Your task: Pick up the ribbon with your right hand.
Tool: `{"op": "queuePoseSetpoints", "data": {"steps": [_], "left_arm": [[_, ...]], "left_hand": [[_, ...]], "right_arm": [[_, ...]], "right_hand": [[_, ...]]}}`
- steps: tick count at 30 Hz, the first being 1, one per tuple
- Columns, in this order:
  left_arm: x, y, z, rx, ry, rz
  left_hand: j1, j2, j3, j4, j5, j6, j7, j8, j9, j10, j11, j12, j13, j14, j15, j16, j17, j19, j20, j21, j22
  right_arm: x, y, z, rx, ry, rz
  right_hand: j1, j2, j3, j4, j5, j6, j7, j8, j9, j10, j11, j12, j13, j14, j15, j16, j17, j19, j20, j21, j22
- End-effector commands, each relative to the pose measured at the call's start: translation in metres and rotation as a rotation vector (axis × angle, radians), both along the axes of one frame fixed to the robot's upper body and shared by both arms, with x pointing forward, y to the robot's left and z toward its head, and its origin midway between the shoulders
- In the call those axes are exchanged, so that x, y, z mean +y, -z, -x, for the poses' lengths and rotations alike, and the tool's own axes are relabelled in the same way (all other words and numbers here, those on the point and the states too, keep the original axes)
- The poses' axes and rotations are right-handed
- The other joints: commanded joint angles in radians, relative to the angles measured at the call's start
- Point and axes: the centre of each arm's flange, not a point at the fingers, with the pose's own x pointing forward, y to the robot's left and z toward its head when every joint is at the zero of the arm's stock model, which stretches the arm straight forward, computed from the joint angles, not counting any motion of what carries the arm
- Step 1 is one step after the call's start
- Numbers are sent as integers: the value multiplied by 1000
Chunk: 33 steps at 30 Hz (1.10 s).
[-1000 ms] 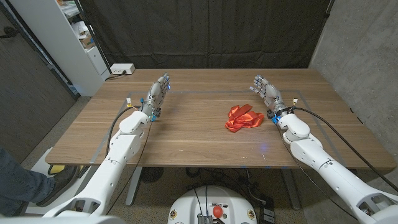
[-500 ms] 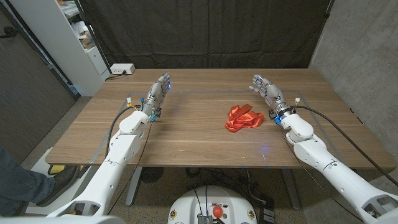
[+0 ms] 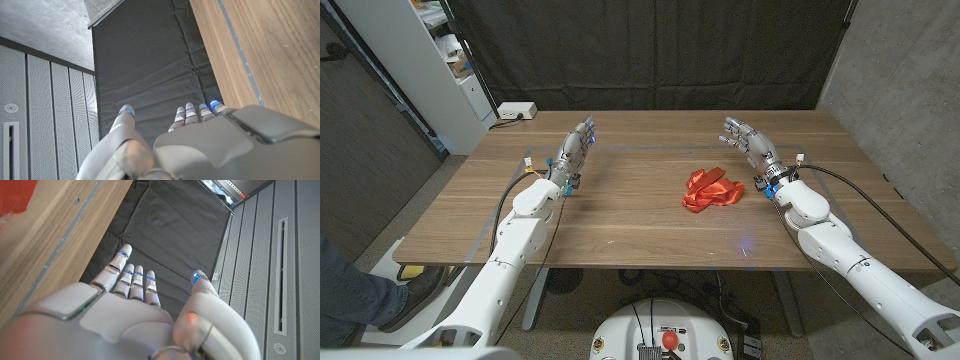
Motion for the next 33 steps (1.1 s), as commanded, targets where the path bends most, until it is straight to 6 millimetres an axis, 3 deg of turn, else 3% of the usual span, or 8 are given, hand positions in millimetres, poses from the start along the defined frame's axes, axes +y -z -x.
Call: {"op": "queuePoseSetpoints", "data": {"steps": [1,10,33], "left_arm": [[-1,-1,0,1,-1,-11],[-2,-5,-2,1,-2,-15],[-2,-7,-1,-4,-7,-19]], "left_hand": [[5,11,4,-6,-1,11,3,4,1,0,-1,6,2,3,6,3,1,0,4,-3,3],[6,13,5,-7,-2,14,1,5,2,2,-5,6,2,5,3,4,2,-4,9,-4,3],[7,18,6,-10,-3,17,-2,4,2,2,-7,5,2,6,3,3,2,-9,16,-4,3]], "right_arm": [[4,-1,4,-32,19,32],[8,-1,7,-61,36,71],[11,-13,28,-141,134,298]], "right_hand": [[16,-6,2,-12,5,34,9,15,7,25,1,10,3,3,-4,-7,-4,1,-14,-13,4],[14,-5,0,-13,3,75,-13,24,8,80,-6,22,3,41,-15,2,-12,7,-12,-25,4],[57,-6,14,-40,7,82,-36,18,8,79,-27,10,3,30,-20,-12,-29,5,-12,-43,4]]}}
